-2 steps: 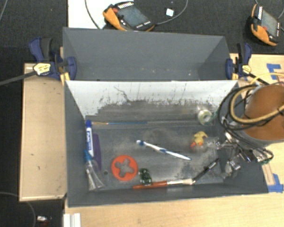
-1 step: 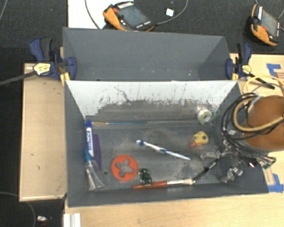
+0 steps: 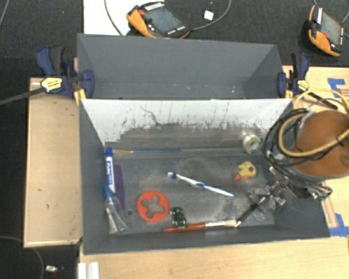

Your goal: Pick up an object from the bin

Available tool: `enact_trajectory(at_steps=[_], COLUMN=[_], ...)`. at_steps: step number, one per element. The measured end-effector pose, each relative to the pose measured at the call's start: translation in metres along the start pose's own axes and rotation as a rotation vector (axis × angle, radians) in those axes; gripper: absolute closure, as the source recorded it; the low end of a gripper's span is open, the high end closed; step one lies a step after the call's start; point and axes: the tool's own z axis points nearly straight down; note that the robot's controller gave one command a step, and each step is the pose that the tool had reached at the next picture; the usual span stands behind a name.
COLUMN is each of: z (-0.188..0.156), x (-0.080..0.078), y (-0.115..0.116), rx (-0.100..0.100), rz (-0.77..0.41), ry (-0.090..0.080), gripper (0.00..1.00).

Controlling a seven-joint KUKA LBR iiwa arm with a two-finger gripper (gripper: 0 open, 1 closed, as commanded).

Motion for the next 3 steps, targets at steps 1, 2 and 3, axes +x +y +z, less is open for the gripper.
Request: enact_trajectory(at_steps=[1, 2, 3], z=[0.000, -0.012, -0.032], x=[0.000, 0.001, 0.000], y=[0.000, 0.001, 0.000], rx=[0.000, -0.004, 0.000], rz=[-0.001, 0.000, 0.003], ry=[0.000, 0.003, 0.000], gripper=[1.00, 1.00, 1.00])
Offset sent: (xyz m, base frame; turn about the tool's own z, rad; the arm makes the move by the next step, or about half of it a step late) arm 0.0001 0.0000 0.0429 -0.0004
